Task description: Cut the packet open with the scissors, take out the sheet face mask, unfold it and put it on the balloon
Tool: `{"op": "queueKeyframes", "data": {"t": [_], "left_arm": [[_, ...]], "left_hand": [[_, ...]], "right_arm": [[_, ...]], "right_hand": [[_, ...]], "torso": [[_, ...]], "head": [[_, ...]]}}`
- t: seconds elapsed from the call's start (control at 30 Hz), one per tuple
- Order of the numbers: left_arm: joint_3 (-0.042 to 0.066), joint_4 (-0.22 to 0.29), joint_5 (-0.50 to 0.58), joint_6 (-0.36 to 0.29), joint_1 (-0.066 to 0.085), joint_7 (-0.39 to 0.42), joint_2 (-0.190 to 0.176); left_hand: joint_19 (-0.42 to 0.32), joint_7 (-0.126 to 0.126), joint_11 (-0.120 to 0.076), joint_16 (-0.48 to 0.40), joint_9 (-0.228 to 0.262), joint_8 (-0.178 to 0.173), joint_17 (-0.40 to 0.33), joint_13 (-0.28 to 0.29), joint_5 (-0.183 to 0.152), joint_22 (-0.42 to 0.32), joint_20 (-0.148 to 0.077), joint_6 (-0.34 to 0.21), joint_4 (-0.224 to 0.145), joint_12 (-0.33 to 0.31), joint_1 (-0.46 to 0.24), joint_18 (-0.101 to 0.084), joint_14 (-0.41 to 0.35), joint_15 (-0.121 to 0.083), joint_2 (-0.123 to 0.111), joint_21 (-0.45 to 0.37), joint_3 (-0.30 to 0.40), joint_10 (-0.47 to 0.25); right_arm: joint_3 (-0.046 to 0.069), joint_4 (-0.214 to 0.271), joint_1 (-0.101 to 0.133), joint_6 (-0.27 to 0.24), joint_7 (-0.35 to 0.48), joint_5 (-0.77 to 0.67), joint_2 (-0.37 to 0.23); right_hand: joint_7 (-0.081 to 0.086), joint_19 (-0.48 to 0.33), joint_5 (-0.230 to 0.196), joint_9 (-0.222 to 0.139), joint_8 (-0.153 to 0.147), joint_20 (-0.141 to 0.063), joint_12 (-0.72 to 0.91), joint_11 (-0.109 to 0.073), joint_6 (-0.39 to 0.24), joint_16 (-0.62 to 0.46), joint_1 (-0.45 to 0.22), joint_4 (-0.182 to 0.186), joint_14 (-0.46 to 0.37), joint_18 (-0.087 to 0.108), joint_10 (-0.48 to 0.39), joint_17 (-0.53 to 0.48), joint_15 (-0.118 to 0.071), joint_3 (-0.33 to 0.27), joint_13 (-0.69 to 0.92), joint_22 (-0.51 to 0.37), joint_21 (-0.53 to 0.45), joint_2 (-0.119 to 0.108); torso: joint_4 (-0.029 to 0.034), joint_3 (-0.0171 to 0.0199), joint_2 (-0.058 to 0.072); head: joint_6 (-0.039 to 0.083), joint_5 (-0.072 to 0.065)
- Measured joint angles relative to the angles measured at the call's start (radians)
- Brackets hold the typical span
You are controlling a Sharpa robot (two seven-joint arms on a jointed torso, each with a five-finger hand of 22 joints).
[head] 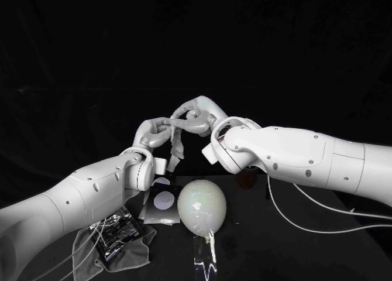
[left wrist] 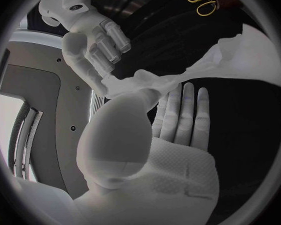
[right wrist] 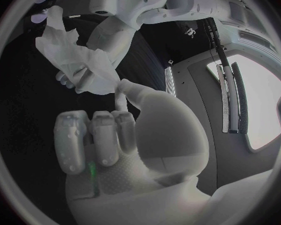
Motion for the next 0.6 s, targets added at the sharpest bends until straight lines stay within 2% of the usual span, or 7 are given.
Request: {"op": "queueKeyframes", "data": {"t": [0.17, 0.2, 0.3, 0.4, 0.6], "left_arm": [[0.001, -0.014, 0.044, 0.019, -0.017, -0.004, 0.016], [0.001, -0.015, 0.052, 0.026, -0.019, -0.006, 0.017], [0.001, -0.012, 0.076, 0.058, -0.025, -0.019, 0.020], [0.001, 0.002, 0.097, 0.104, -0.029, -0.043, 0.018], [0.002, 0.033, 0.127, 0.220, -0.030, -0.118, 0.006]], "left_hand": [[0.002, 0.000, 0.007, -0.004, 0.001, 0.000, 0.001, -0.001, 0.004, 0.001, 0.002, 0.000, -0.001, -0.004, -0.001, 0.000, 0.000, 0.000, -0.001, 0.000, 0.004, -0.007], [0.004, 0.000, 0.007, -0.006, 0.024, -0.003, 0.001, -0.001, 0.004, 0.001, 0.004, 0.000, 0.000, -0.004, -0.001, 0.000, -0.001, 0.001, -0.001, 0.000, 0.006, -0.007], [-0.003, 0.000, 0.009, -0.014, 0.037, -0.007, 0.001, -0.002, 0.004, 0.001, 0.011, 0.000, -0.004, -0.004, 0.000, 0.002, -0.004, 0.003, 0.000, -0.007, 0.010, -0.013], [-0.009, 0.003, 0.014, -0.023, 0.050, -0.008, 0.000, -0.003, 0.004, 0.001, 0.016, -0.004, -0.001, -0.007, 0.008, 0.018, -0.015, 0.007, 0.000, -0.011, 0.012, -0.022], [-0.012, 0.008, 0.021, -0.047, 0.063, -0.015, -0.009, -0.004, 0.004, 0.001, 0.020, -0.003, -0.003, -0.007, 0.012, 0.018, -0.041, 0.020, 0.005, -0.015, 0.020, -0.037]], "right_arm": [[0.000, -0.040, -0.001, 0.011, -0.001, 0.022, 0.034], [0.000, -0.048, -0.001, 0.014, -0.002, 0.024, 0.040], [0.000, -0.077, -0.001, 0.026, -0.007, 0.030, 0.062], [-0.001, -0.103, -0.001, 0.041, -0.015, 0.032, 0.079], [-0.001, -0.134, -0.001, 0.078, -0.041, 0.026, 0.093]], "right_hand": [[0.000, 0.000, -0.002, 0.000, 0.000, 0.000, 0.000, 0.000, 0.000, 0.000, 0.000, 0.000, 0.000, 0.000, 0.000, 0.000, 0.000, 0.000, 0.000, 0.000, 0.000, 0.000], [0.000, 0.000, -0.002, 0.000, 0.000, 0.000, 0.000, 0.000, 0.000, 0.000, 0.000, 0.000, 0.000, 0.000, 0.000, 0.000, 0.000, 0.000, 0.000, 0.000, 0.000, 0.000], [0.000, 0.000, -0.001, 0.000, 0.000, 0.000, 0.000, 0.000, -0.001, 0.000, 0.000, -0.001, 0.000, 0.000, 0.000, 0.000, 0.000, 0.001, 0.000, 0.000, 0.000, 0.000], [0.001, 0.000, 0.002, 0.000, 0.000, 0.000, -0.001, 0.000, -0.001, -0.002, 0.000, -0.002, 0.000, 0.000, 0.000, 0.000, 0.000, 0.005, 0.000, 0.001, 0.000, 0.000], [0.003, 0.000, 0.002, 0.006, 0.000, 0.000, -0.003, 0.002, -0.004, 0.001, 0.000, -0.001, 0.000, 0.000, -0.002, 0.000, 0.000, 0.006, 0.000, 0.001, 0.000, 0.000]], "torso": [[-0.0002, 0.0000, 0.000], [-0.0002, 0.0000, 0.000], [-0.0005, 0.0005, 0.000], [-0.0003, 0.0005, 0.000], [0.0004, 0.0006, 0.000]], "head": [[0.004, -0.002], [0.004, -0.002], [0.004, -0.002], [0.003, -0.004], [-0.002, -0.007]]}}
